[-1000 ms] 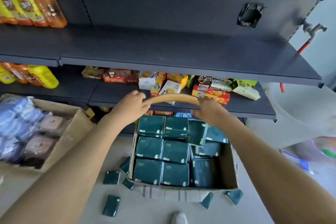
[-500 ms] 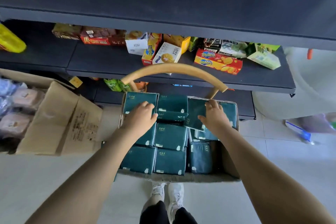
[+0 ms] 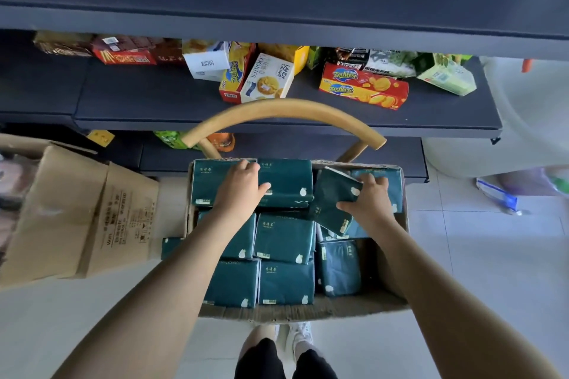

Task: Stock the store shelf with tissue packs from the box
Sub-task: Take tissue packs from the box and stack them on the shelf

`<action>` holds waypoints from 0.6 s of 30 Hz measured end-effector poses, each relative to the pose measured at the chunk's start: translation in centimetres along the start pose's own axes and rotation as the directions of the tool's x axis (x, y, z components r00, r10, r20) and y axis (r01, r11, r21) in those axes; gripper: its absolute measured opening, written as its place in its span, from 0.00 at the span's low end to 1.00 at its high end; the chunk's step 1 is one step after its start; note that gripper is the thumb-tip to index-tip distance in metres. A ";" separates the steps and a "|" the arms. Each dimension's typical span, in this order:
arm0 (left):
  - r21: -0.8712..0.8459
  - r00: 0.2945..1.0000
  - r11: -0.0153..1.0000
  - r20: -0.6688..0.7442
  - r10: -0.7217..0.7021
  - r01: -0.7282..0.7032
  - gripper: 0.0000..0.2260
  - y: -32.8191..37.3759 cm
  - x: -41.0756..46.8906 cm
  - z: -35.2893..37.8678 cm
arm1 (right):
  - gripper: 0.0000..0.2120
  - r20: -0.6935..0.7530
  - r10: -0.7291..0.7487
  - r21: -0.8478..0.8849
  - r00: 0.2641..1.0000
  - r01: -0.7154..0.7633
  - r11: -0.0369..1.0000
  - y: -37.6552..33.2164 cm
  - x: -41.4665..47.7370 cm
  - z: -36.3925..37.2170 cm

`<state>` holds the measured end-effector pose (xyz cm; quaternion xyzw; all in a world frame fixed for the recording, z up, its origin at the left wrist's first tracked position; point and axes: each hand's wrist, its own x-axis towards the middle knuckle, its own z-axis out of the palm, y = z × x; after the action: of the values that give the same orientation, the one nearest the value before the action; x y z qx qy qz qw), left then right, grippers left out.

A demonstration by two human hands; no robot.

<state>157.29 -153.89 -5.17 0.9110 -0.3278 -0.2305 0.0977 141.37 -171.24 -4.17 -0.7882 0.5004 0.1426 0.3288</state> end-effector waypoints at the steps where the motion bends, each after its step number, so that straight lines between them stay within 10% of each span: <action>1: 0.000 1.000 1.000 0.001 0.005 -0.005 0.20 0.0 0.3 -0.1 | 0.30 -0.003 0.037 0.053 0.999 -0.036 0.998 0.3 -0.4 -0.3; 18: 0.230 0.966 0.964 0.247 0.076 -0.134 0.35 -0.1 2.2 0.1 | 0.24 -0.071 0.215 0.383 0.974 -0.173 0.907 2.7 -2.7 0.2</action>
<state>158.78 -155.24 -6.03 0.8634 -0.4112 -0.2893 -0.0429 137.82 -170.01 -3.81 -0.6638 0.6118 0.0324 0.4289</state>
